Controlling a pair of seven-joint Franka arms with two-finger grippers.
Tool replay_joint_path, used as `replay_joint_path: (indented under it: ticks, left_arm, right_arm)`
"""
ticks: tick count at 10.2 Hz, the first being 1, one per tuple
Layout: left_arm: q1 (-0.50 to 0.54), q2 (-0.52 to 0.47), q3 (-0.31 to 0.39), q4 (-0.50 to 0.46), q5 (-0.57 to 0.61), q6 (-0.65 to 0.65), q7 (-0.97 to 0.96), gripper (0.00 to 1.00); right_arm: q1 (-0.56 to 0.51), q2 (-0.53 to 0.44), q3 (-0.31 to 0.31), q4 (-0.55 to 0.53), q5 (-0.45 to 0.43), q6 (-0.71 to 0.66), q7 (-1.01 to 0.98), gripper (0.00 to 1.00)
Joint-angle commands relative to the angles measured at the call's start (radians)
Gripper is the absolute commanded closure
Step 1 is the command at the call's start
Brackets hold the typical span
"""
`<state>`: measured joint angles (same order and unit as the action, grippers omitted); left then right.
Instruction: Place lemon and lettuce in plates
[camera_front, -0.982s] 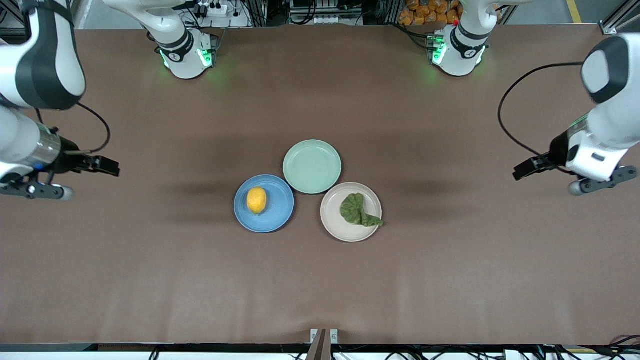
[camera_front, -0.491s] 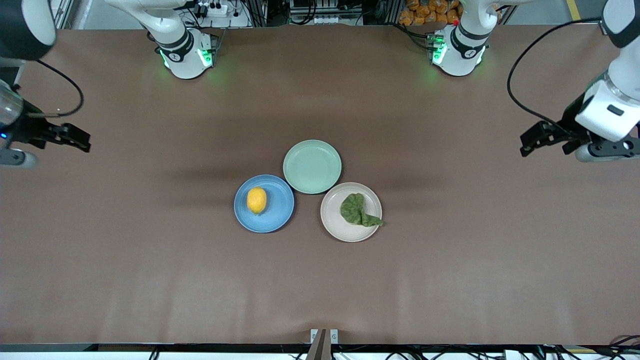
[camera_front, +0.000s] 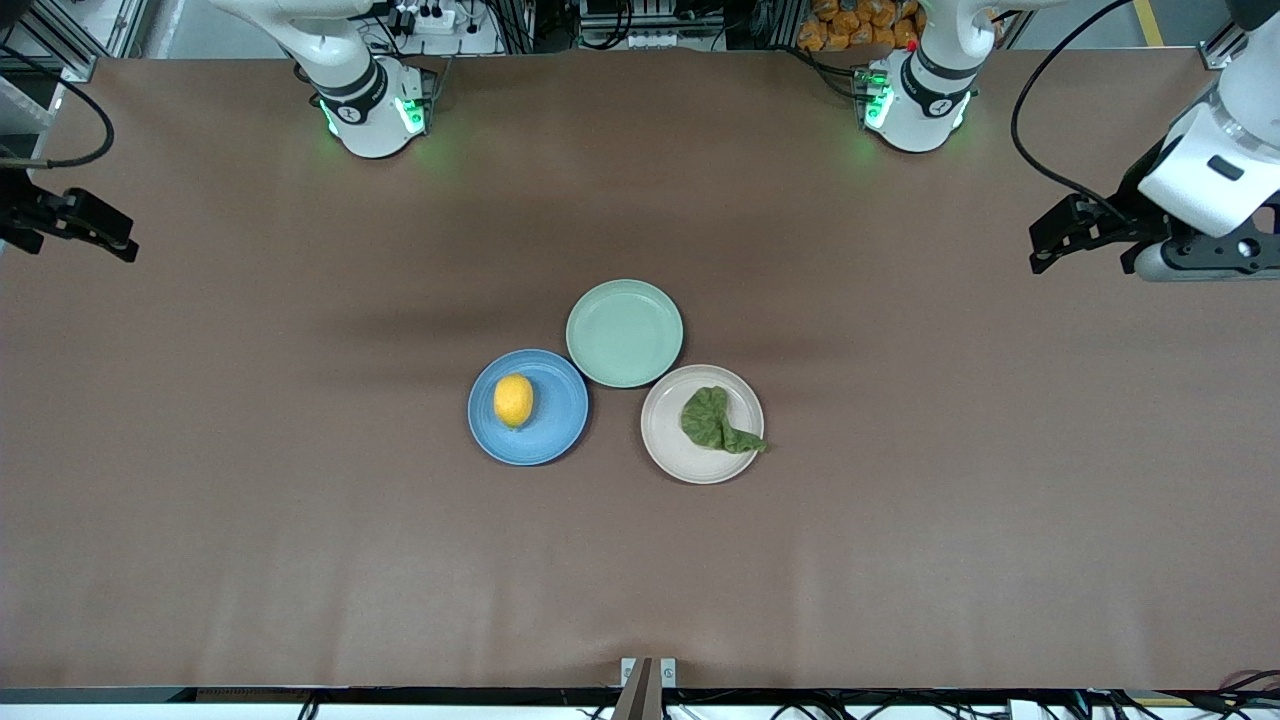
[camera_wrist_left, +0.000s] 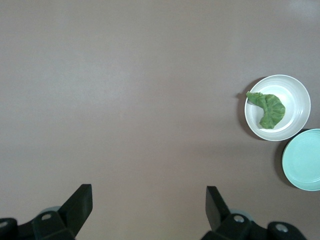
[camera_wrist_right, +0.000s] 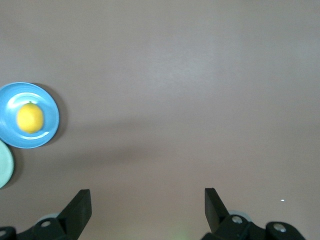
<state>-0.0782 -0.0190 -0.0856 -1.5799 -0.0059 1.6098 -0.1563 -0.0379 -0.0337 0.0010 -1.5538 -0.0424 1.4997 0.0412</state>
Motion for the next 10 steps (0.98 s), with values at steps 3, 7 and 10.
replay_joint_path:
  ticks: [3,7,10]
  left_arm:
    - [0.008,0.004,-0.017,0.031,0.043,-0.028,0.023,0.00]
    - [0.008,0.002,-0.019,0.032,0.035,-0.030,0.023,0.00]
    - [0.008,0.002,-0.019,0.032,0.032,-0.030,0.023,0.00]
  right_arm:
    - [-0.016,-0.021,-0.016,0.029,0.055,-0.039,-0.014,0.00]
    - [-0.001,-0.020,-0.041,0.072,0.039,-0.059,-0.015,0.00]
    - [0.000,-0.018,-0.042,0.069,0.045,-0.061,-0.010,0.00]
